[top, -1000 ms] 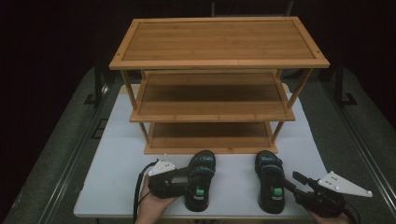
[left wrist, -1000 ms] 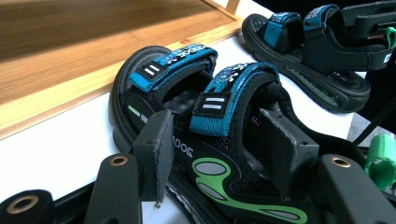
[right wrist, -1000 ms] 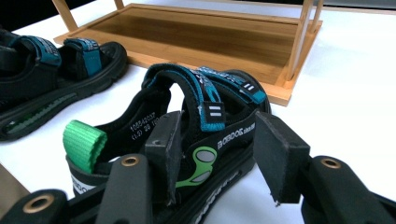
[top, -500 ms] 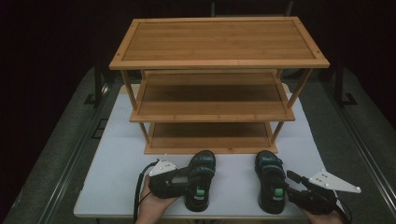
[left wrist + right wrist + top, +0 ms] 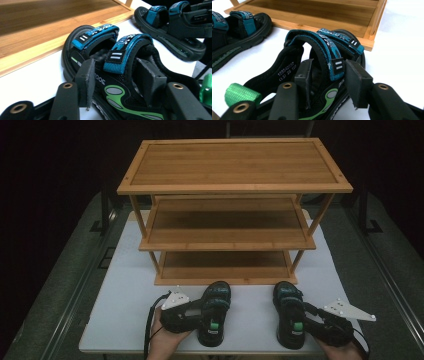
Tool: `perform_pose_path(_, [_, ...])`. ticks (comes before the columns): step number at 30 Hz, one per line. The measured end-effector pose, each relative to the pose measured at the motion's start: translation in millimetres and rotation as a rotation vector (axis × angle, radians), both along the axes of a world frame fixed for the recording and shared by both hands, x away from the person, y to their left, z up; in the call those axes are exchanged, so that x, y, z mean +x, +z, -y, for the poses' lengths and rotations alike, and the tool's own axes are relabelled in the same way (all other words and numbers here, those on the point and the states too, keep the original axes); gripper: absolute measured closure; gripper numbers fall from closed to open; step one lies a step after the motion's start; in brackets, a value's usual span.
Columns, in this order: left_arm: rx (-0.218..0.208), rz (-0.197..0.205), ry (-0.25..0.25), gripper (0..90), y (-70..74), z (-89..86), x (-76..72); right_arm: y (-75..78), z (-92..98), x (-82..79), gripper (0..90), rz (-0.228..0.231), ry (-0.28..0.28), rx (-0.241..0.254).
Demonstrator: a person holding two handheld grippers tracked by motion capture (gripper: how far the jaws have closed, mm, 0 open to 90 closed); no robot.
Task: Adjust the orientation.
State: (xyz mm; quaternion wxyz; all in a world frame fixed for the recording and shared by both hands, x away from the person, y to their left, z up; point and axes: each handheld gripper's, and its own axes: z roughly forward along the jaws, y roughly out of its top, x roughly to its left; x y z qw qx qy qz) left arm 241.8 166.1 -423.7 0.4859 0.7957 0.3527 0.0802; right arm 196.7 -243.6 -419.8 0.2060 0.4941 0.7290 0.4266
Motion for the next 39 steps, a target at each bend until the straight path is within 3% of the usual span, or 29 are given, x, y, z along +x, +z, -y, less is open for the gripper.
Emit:
perform_pose_path(6, [0.017,0.004,0.017,57.2,0.8,0.5,-0.4,0.7,-2.5,0.5,63.7,0.001,-0.015,-0.026])
perform_pose_path(12, [0.029,0.023,0.023,68.3,2.3,-1.8,-0.5,1.1,-3.4,1.0,70.6,0.017,-0.013,-0.073])
perform_pose_path(21, [0.002,0.002,0.012,74.9,1.6,-10.0,5.7,1.9,-1.9,2.6,77.2,0.028,-0.009,-0.108])
perform_pose_path(28, [0.006,0.013,0.021,77.0,2.2,-9.6,4.8,3.1,-3.5,2.2,80.8,0.031,-0.020,-0.123])
perform_pose_path(39, [0.002,0.023,0.024,77.5,4.3,-11.4,3.4,4.7,-6.8,0.5,81.9,0.033,0.011,-0.101])
